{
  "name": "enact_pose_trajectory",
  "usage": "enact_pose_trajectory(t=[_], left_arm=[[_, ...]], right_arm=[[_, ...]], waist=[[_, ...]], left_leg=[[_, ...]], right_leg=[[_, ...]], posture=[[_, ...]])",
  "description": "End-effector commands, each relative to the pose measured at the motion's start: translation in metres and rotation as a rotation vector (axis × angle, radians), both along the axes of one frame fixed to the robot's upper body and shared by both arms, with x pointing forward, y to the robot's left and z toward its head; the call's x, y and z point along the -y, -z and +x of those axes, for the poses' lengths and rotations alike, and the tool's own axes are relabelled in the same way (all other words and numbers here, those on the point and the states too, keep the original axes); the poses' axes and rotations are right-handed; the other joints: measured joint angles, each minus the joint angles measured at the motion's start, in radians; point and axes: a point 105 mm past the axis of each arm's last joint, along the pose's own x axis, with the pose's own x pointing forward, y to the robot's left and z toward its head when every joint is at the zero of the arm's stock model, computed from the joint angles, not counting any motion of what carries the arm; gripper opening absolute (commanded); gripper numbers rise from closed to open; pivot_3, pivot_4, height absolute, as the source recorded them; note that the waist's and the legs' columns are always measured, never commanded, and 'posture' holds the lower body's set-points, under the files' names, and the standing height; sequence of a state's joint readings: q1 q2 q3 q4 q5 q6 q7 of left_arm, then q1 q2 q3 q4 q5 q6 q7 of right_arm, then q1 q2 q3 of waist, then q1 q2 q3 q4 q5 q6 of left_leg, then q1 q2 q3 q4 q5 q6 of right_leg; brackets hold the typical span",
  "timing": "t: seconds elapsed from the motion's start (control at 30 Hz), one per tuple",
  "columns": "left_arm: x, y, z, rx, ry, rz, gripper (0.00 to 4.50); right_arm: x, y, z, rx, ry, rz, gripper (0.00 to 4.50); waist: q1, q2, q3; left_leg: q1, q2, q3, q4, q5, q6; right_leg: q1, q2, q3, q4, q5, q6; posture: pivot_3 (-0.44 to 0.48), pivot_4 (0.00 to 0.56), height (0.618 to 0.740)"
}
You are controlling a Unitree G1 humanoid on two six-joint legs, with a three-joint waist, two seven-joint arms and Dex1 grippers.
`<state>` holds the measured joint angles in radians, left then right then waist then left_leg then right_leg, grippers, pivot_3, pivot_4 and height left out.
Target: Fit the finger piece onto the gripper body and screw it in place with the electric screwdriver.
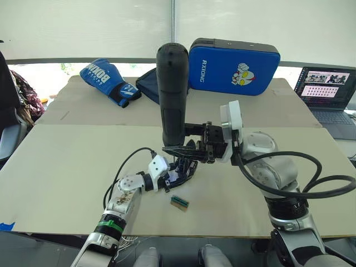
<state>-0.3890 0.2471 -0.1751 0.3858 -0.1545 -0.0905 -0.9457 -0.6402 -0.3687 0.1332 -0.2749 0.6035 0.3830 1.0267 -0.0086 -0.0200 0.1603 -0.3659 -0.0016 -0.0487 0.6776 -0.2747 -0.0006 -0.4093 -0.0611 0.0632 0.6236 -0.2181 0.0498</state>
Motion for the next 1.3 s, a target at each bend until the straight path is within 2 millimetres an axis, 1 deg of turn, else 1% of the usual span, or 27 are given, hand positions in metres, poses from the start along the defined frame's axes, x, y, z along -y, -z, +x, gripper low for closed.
enact_pose_trajectory(t=[0.03,0.07,0.13,0.23,0.27,0.33,0.43,0.47,0.53,0.57,0.6,0.67,0.7,0.77,0.83,0.87,0.93,1.03,1.2,1.3], left_arm=[[-0.008,0.019,-0.009,-0.091,-0.028,0.016,3.98],[-0.011,0.018,-0.011,-0.083,-0.025,0.023,4.47],[-0.02,0.016,-0.017,-0.077,-0.015,0.036,4.47],[-0.046,0.008,-0.022,-0.07,-0.049,0.039,4.47],[-0.057,0.005,-0.024,-0.063,-0.057,0.047,4.47],[-0.082,-0.001,-0.028,-0.062,-0.08,0.061,4.47],[-0.116,-0.019,-0.035,-0.047,-0.082,0.04,4.47],[-0.127,-0.026,-0.038,-0.039,-0.071,0.033,4.47],[-0.141,-0.037,-0.046,-0.032,-0.038,0.022,4.47],[-0.146,-0.041,-0.048,-0.023,-0.03,0.025,4.47],[-0.149,-0.045,-0.051,-0.026,-0.015,0.019,4.47],[-0.158,-0.054,-0.058,-0.029,0.014,0.036,4.47],[-0.161,-0.058,-0.06,-0.032,0.024,0.036,4.47],[-0.164,-0.064,-0.065,-0.024,0.046,0.04,4.47],[-0.165,-0.069,-0.07,-0.017,0.067,0.016,4.47],[-0.165,-0.071,-0.071,-0.019,0.072,-0.003,4.47],[-0.165,-0.073,-0.074,-0.008,0.085,-0.004,4.47],[-0.168,-0.073,-0.071,0.017,0.059,0.009,4.47],[-0.172,-0.067,-0.07,-0.001,0.058,0.054,4.47],[-0.178,-0.071,-0.066,-0.007,0.045,0.062,4.47]], right_arm=[[0.009,-0.026,-0.029,0.076,-0.11,0.074,1.89],[0.009,-0.028,-0.035,0.078,-0.135,0.07,1.89],[0.01,-0.031,-0.042,0.077,-0.163,0.066,1.89],[0.014,-0.038,-0.05,0.071,-0.174,0.062,1.89],[0.018,-0.041,-0.05,0.062,-0.164,0.061,1.89],[0.036,-0.049,-0.044,0.013,-0.105,0.055,1.89],[0.073,-0.046,-0.032,-0.092,0.019,-0.044,1.89],[0.088,-0.041,-0.028,-0.15,0.069,-0.099,1.89],[0.114,-0.033,-0.022,-0.255,0.154,-0.179,1.89],[0.125,-0.029,-0.02,-0.313,0.193,-0.21,1.89],[0.138,-0.019,-0.015,-0.397,0.269,-0.273,1.89],[0.177,0.018,-0.007,-0.56,0.507,-0.538,1.89],[0.19,0.029,-0.007,-0.606,0.574,-0.631,1.89],[0.213,0.05,-0.007,-0.718,0.669,-0.747,1.89],[0.237,0.072,0.0,-0.777,0.779,-0.835,1.89],[0.246,0.08,0.003,-0.789,0.815,-0.867,1.89],[0.258,0.092,0.01,-0.786,0.861,-0.916,1.89],[0.267,0.11,0.021,-0.829,0.907,-0.973,1.89],[0.271,0.121,0.039,-0.861,0.932,-0.987,1.89],[0.275,0.125,0.041,-0.892,0.93,-1.012,1.89]], waist=[[-0.003,0.0,0.0],[-0.005,0.0,0.0],[-0.01,0.0,0.0],[-0.033,0.0,0.0],[-0.038,0.0,0.001],[-0.039,0.0,0.001],[-0.034,0.0,0.006],[-0.032,0.0,0.007],[-0.024,-0.001,0.008],[-0.018,0.0,0.009],[-0.014,0.0,0.009],[-0.005,0.001,0.01],[-0.004,0.002,0.01],[-0.005,0.001,0.01],[-0.009,0.002,0.01],[-0.012,0.002,0.01],[-0.016,0.003,0.011],[-0.029,0.006,0.014],[-0.037,0.006,0.015],[-0.036,0.005,0.015]], left_leg=[[0.0,0.0,0.0,0.0,0.0,0.0],[-0.001,0.0,-0.001,0.0,0.0,0.0],[-0.004,0.0,-0.003,0.0,0.0,0.0],[-0.006,0.001,-0.003,-0.002,0.0,0.0],[-0.006,0.002,-0.004,-0.003,0.0,0.0],[-0.006,0.002,-0.004,-0.004,0.0,0.0],[-0.006,0.003,-0.004,-0.005,0.0,0.0],[-0.006,0.002,-0.003,-0.005,0.0,0.0],[-0.007,0.002,-0.002,-0.005,0.0,0.0],[-0.009,0.002,-0.001,-0.005,0.0,0.0],[-0.01,0.001,0.0,-0.004,0.0,0.0],[-0.013,0.001,0.001,-0.003,0.0,0.0],[-0.016,0.001,0.002,-0.003,0.0,0.0],[-0.021,0.001,0.005,-0.002,0.0,0.0],[-0.024,0.001,0.007,-0.001,0.0,0.0],[-0.024,0.001,0.008,-0.001,0.0,0.0],[-0.024,0.002,0.01,-0.001,0.0,0.0],[-0.023,0.003,0.015,0.0,0.0,0.0],[-0.023,0.004,0.015,0.0,0.0,0.0],[-0.023,0.004,0.015,0.001,0.0,0.0]], right_leg=[[0.0,0.0,0.0,0.0,0.0,0.0],[-0.001,0.0,0.0,0.0,0.0,0.0],[-0.005,0.0,0.001,0.001,0.0,0.0],[-0.012,0.0,0.004,0.003,0.0,-0.001],[-0.013,0.001,0.004,0.004,0.0,-0.001],[-0.014,0.001,0.004,0.004,0.0,-0.002],[-0.014,0.001,0.003,0.005,-0.001,-0.003],[-0.014,0.001,0.003,0.004,-0.001,-0.003],[-0.014,0.0,0.002,0.002,-0.001,-0.003],[-0.014,-0.001,0.002,0.001,-0.001,-0.003],[-0.015,-0.001,0.002,0.0,-0.002,-0.003],[-0.017,-0.002,0.002,0.0,-0.002,-0.002],[-0.019,-0.003,0.001,0.0,-0.002,-0.002],[-0.024,-0.003,0.0,0.001,-0.002,-0.002],[-0.028,-0.003,0.001,0.001,-0.002,-0.002],[-0.029,-0.003,0.001,0.002,-0.002,-0.002],[-0.029,-0.003,0.003,0.002,-0.001,-0.002],[-0.03,-0.001,0.006,0.002,-0.001,-0.002],[-0.031,0.001,0.006,0.003,-0.001,-0.002],[-0.03,0.001,0.007,0.003,0.0,-0.002]], posture=[[0.0,0.15,0.74],[0.0,0.15,0.74],[0.0,0.15,0.74],[0.0,0.15,0.74],[0.0,0.15,0.74],[0.0,0.15,0.74],[0.0,0.15,0.74],[0.0,0.15,0.74],[0.0,0.15,0.74],[0.0,0.15,0.74],[0.0,0.15,0.74],[0.0,0.15,0.74],[0.0,0.15,0.74],[0.0,0.15,0.74],[0.0,0.15,0.74],[0.0,0.15,0.74],[0.0,0.15,0.74],[0.0,0.15,0.74],[0.0,0.15,0.74],[0.0,0.15,0.74]])
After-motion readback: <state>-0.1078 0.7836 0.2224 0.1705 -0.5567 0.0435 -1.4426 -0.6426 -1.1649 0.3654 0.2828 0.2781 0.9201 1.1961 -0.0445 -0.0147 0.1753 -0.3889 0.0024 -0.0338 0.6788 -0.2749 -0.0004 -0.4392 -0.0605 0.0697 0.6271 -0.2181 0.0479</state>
